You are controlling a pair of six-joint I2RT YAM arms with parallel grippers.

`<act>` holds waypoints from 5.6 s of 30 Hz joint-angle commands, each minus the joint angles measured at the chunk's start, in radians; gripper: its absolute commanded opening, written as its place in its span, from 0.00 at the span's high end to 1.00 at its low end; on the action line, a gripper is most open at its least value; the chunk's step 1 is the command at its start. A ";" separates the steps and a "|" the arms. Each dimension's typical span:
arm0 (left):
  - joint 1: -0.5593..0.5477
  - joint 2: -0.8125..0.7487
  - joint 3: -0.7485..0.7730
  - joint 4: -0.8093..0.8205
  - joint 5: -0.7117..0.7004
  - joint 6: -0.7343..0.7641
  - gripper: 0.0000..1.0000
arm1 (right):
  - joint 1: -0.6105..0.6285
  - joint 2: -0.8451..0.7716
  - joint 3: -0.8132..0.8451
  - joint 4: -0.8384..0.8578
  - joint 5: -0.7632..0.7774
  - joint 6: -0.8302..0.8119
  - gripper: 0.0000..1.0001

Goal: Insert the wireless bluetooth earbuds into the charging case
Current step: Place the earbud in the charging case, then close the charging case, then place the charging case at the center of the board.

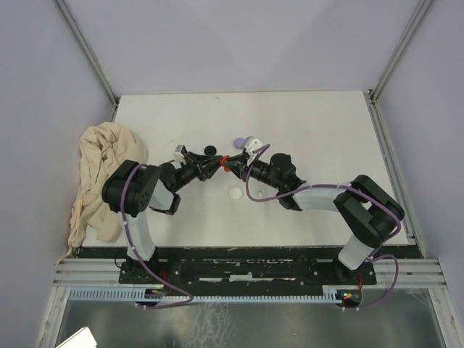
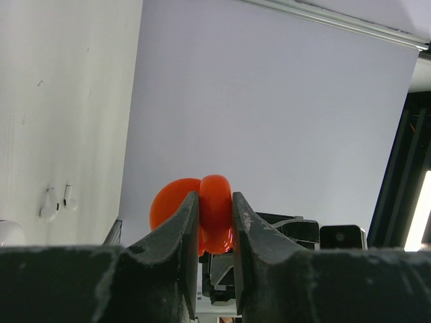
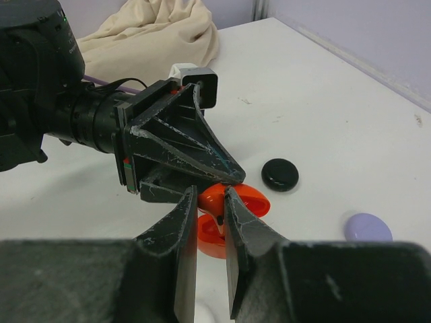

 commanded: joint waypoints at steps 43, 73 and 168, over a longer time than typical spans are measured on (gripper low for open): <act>-0.003 -0.005 0.032 0.201 -0.010 -0.028 0.97 | 0.006 -0.241 0.031 -0.177 0.200 -0.044 0.26; -0.070 -0.058 -0.120 0.172 -0.400 -0.149 0.97 | 0.227 0.135 0.143 -0.251 0.786 -0.120 0.06; -0.105 0.062 0.547 -1.032 -0.312 0.797 0.75 | 0.020 0.115 0.434 -1.230 0.536 0.144 0.06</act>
